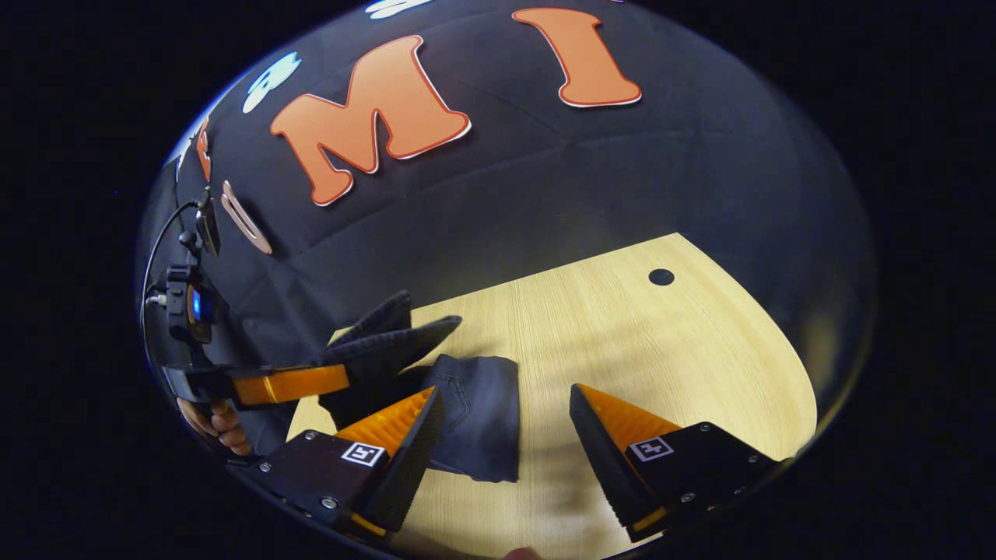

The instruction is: Grasp the waist and the cuffs of the jeans and fold them to make the two legs overlap; first hold the waist and fold one-third of the jeans toward the cuffs, then hold the cuffs and fold the remaining one-third in the same direction to finish folding.

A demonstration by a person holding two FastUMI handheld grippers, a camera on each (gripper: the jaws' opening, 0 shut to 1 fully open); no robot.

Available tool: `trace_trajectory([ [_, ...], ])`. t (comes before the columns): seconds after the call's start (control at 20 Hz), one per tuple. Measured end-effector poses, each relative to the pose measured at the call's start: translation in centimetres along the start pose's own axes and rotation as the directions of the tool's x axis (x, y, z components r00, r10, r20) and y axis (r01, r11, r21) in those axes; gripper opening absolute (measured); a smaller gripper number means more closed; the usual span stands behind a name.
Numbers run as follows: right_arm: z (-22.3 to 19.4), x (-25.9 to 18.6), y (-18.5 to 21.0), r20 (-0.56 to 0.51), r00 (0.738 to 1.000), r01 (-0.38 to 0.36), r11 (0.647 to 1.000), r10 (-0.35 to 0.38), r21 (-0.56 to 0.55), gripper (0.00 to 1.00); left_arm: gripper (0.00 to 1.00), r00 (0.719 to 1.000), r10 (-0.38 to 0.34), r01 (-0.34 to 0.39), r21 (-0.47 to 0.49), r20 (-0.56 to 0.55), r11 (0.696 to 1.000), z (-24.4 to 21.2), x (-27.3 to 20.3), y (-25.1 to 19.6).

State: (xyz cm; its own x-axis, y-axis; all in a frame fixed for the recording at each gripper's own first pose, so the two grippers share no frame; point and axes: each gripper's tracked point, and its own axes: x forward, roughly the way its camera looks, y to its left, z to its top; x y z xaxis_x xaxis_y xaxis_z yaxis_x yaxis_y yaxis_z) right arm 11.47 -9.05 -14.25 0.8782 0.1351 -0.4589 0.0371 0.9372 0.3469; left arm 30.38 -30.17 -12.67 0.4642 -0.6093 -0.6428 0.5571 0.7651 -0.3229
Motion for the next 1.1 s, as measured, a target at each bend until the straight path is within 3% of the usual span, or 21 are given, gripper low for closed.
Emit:
trace_trajectory([
  [0.3, -0.3, 0.1, -0.7, -0.013, 1.0, -0.001, 1.0, 0.001, -0.009, 0.98, 0.09, 0.988, 0.037, -0.022, 0.099, -0.153, 0.995, -5.6, 2.3, -1.3],
  [0.35, -0.3, 0.1, -0.7, -0.012, 1.0, 0.0, 1.0, 0.0, -0.012, 0.98, 0.13, 0.986, 0.028, -0.009, 0.116, -0.163, 0.993, -5.7, 2.1, -1.8],
  [0.5, -0.3, 0.0, 0.0, -0.008, 1.0, -0.016, 1.0, 0.016, -0.025, 0.98, 0.39, 0.988, 0.0, 0.024, 0.155, -0.156, 0.988, -6.1, 1.4, -3.1],
  [0.7, 1.0, -0.7, 1.5, 0.063, 0.998, -0.007, 0.994, 0.014, -0.107, 0.98, 0.76, 0.998, 0.028, -0.018, 0.201, -0.047, 0.979, -4.5, -0.5, -2.7],
  [0.9, 3.6, -2.3, 4.1, 0.183, 0.983, 0.007, 0.98, 0.03, -0.2, 0.98, 0.81, 0.989, 0.095, -0.114, 0.174, 0.115, 0.978, -1.5, -4.4, -0.4],
  [1.1, 5.1, -4.4, 6.8, 0.273, 0.961, 0.036, 0.961, 0.041, -0.273, 0.98, 0.87, 0.944, 0.156, -0.198, 0.121, 0.29, 0.973, 1.2, -8.5, 2.3],
])
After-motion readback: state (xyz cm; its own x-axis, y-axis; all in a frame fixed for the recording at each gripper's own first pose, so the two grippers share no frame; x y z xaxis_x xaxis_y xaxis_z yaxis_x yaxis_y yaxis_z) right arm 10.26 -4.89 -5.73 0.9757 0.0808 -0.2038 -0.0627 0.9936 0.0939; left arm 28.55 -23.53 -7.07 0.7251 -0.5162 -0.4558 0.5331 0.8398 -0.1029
